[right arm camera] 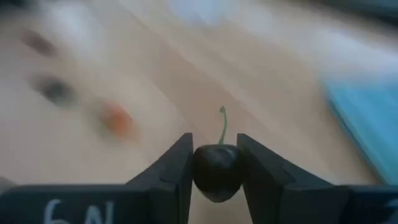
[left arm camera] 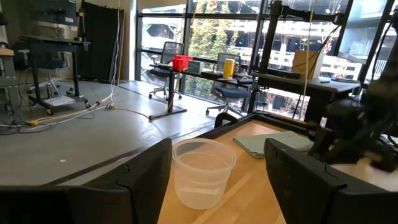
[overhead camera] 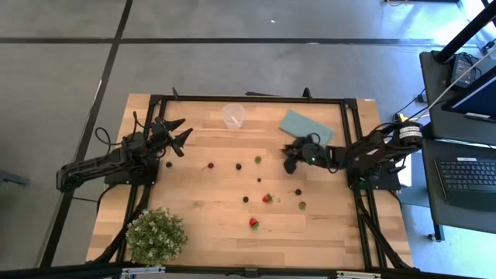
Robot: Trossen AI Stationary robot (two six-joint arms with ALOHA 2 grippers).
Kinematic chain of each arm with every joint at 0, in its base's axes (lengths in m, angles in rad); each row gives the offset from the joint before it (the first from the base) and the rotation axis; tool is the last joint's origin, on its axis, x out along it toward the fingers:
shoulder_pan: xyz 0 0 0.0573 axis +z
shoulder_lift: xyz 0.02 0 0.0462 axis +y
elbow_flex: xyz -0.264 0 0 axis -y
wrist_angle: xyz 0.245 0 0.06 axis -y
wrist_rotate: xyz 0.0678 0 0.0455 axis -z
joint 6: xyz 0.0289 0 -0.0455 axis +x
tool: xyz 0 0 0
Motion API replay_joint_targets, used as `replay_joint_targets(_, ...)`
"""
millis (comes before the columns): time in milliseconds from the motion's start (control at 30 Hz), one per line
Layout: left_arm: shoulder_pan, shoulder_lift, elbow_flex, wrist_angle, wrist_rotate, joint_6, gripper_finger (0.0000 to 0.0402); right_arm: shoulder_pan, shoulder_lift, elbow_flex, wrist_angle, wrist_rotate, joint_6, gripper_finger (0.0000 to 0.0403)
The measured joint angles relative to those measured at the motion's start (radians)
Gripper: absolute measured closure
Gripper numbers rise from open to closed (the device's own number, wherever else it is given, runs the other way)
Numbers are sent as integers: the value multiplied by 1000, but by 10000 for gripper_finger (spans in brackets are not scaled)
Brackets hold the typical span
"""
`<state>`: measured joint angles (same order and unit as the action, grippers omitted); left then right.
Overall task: Pick and placing Produce into tupperware
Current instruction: Put the top black cherry into the container
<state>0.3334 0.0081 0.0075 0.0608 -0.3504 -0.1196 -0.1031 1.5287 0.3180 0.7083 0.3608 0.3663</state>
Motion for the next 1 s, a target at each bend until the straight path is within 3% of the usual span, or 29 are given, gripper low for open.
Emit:
replay_joint_targets(200,0,0,0,0,0,0,154,-44,-29,332,-223,-164,-174,294)
replay_joint_targets(367,0,0,0,0,0,0,154,-119,-1,711,-625,-278,-244,294)
replay_joint_targets(467,0,0,0,0,0,0,154,-165,37,942,-841,-287,-271,294)
replay_joint_targets(733,0,0,0,0,0,0,154,-290,230,1493,-1246,-391,-268,293)
replay_joint_targets(1000,0,0,0,0,0,-1,154,-338,522,1877,-1498,-463,-318,291)
